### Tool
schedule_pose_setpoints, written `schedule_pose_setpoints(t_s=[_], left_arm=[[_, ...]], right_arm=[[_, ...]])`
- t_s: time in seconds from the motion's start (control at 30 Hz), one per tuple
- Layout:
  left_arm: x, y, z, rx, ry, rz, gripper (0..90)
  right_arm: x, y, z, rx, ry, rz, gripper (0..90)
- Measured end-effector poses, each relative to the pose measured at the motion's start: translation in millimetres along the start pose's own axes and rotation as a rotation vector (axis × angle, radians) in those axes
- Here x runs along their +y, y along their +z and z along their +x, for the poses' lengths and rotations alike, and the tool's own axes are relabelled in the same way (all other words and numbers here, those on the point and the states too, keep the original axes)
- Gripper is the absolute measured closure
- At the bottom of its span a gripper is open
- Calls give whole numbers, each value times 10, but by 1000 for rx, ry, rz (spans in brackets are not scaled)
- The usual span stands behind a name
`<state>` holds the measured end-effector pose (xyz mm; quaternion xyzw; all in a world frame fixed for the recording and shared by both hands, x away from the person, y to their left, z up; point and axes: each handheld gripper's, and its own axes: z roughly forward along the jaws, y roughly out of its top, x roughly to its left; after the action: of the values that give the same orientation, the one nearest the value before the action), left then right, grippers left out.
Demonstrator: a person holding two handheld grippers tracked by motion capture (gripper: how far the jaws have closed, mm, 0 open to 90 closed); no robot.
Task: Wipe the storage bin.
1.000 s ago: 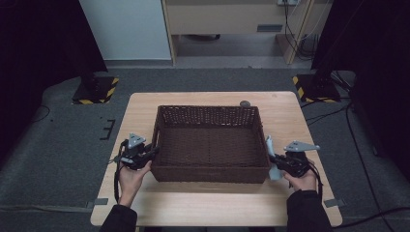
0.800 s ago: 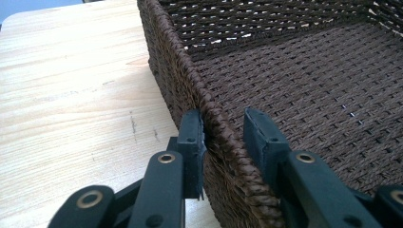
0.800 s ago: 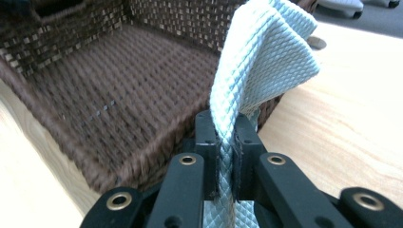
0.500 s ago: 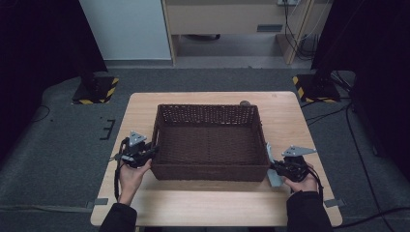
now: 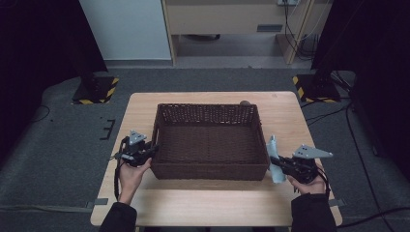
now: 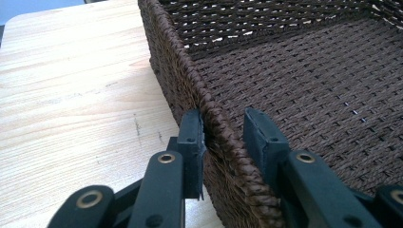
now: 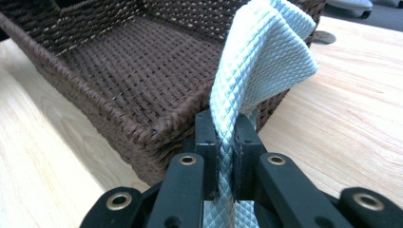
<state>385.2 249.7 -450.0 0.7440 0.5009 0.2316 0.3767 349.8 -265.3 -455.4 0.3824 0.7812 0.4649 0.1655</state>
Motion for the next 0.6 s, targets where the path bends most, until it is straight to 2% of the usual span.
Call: schedule_pose_setpoints(t_s=[0.07,0.1,0.2,0.3,0.33,0.4,0.43,0.47,0.5,0.53,0.57,0.6], left_arm=[[0,1,4,-3,-4,0,684],[0,1,5,-5,-9,1,684],[-2,-1,8,-4,-10,1,681],[-3,-1,6,-5,-10,0,681],[-2,-1,3,-3,-9,0,681],[-3,-2,2,-2,-11,-1,683],[-3,-2,4,-3,-12,0,683],[-4,-2,6,-4,-14,0,683],[-3,-3,9,-4,-14,1,683],[-3,-3,9,-4,-14,1,683],[-3,-3,9,-4,-14,1,683],[-3,-3,8,-4,-14,1,683]], right_arm=[[-19,22,-5,4,2,13,845],[-106,105,-14,3,7,76,845],[-242,224,-27,0,32,169,845],[-366,323,-29,2,64,242,845],[-384,333,-29,1,58,248,845],[-380,321,-16,0,69,243,844],[-364,294,-12,-3,58,223,844],[-325,234,5,0,62,188,845],[-258,125,24,2,57,120,844],[-258,125,24,2,57,120,844],[-179,-21,60,12,58,41,845],[-179,-21,60,12,58,41,845]])
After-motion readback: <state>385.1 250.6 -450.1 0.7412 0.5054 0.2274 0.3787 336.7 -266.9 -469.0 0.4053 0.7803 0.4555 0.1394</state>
